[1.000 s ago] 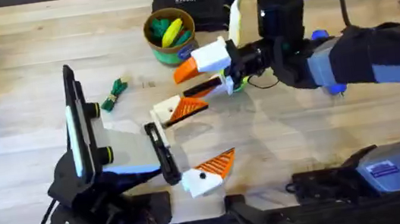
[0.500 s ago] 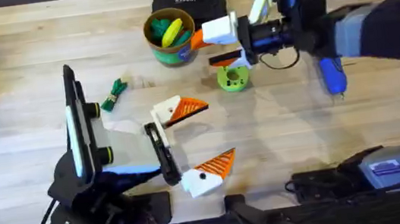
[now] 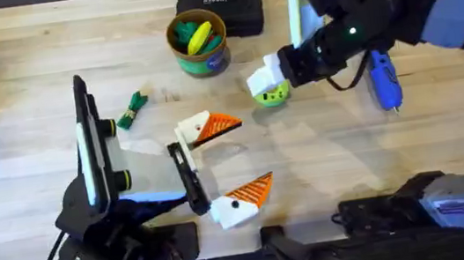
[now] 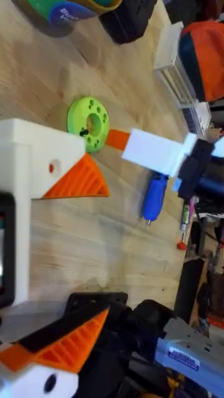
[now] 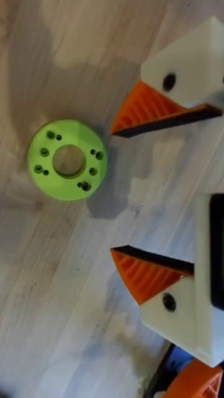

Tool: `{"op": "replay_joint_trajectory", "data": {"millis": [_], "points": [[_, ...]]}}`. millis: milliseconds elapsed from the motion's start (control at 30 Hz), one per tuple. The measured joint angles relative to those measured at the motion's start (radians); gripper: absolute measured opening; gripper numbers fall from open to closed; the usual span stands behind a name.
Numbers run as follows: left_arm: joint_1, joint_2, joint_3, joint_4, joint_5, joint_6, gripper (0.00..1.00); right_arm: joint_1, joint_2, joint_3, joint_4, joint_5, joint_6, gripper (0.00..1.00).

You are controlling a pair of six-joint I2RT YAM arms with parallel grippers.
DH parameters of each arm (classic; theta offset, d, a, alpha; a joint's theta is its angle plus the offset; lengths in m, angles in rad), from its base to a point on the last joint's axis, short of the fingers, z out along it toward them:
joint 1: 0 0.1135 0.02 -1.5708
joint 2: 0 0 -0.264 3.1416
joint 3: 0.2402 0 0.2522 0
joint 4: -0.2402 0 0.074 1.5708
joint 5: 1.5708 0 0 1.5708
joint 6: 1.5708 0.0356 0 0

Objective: Pick up the gripper from the table and insert it into the empty holder that is missing its gripper. Then pick up a screw, insert it into the mounting hole, and use the screwdriver to tighten it. Finally, clean up the table by picking up the vegetable and placing it into the bucket.

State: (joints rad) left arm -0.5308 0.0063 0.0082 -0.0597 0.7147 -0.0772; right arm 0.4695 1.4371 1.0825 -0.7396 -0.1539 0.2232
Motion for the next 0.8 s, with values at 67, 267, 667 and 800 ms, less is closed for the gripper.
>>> {"op": "replay_joint_trajectory", "data": {"millis": [67, 267, 667, 800], "points": [[0.000, 0.000, 0.000, 0.000, 0.000, 0.000, 0.985, 0.021, 0.012, 0.000, 0.000, 0.022, -0.015, 0.969], [0.000, 0.000, 0.000, 0.000, 0.000, 0.000, 0.985, 0.076, 0.080, 0.000, 0.040, 0.059, -0.046, 0.780], [0.000, 0.000, 0.000, 0.000, 0.000, 0.000, 0.985, 0.117, 0.204, 0.000, 0.112, 0.150, -0.064, 0.432], [0.000, 0.000, 0.000, 0.000, 0.000, 0.000, 0.985, 0.118, 0.211, 0.000, 0.133, 0.162, -0.064, 0.410]]}}
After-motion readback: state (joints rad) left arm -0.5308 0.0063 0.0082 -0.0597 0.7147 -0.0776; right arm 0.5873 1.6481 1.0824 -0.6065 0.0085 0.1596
